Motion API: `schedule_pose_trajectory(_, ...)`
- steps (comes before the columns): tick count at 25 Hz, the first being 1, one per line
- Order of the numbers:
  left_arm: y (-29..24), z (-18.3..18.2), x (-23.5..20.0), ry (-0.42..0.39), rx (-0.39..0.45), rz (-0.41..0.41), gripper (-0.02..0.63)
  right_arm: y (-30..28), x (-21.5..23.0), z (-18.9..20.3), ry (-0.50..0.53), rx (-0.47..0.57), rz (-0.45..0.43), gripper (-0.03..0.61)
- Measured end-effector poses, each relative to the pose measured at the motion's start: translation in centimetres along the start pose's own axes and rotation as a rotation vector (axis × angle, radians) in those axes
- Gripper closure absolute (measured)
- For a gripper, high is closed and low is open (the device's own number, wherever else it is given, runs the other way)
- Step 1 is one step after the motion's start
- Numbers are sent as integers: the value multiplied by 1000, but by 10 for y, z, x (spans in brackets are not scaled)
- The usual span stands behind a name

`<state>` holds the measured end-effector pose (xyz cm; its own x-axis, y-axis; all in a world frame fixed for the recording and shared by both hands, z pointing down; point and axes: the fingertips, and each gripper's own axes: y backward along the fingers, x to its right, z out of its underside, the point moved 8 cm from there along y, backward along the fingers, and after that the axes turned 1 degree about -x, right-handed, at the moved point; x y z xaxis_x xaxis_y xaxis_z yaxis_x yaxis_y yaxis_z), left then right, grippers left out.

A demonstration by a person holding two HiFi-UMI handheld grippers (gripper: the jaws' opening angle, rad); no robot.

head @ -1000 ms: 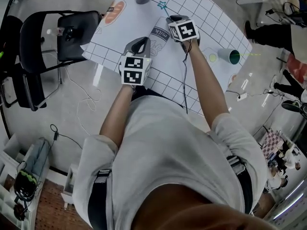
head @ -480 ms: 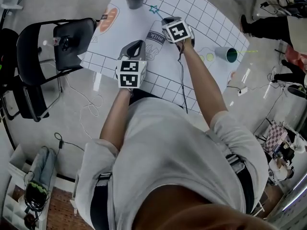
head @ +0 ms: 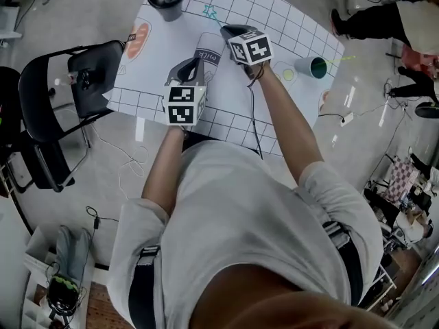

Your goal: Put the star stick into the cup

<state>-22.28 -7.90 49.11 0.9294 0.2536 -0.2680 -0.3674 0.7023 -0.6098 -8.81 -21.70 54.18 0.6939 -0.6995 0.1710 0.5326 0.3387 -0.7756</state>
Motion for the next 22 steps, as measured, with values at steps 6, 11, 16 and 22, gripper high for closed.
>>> schedule_pose_trajectory(6,-16,-12,32,-47,9,72,611,47,15,3,-124,161,-38,561)
schedule_pose_trajectory(11,-30,-18,61,-94,3,137,611,89,31,15,-175,245,-2,561)
schedule_pose_trajectory(16,-42,-25,96,-160,-5,211,611,133,43,32,-206,324,66,561)
schedule_pose_trajectory(22,-55,-33,143,-238,-5,306,611,196,58,52,-222,480,164,561)
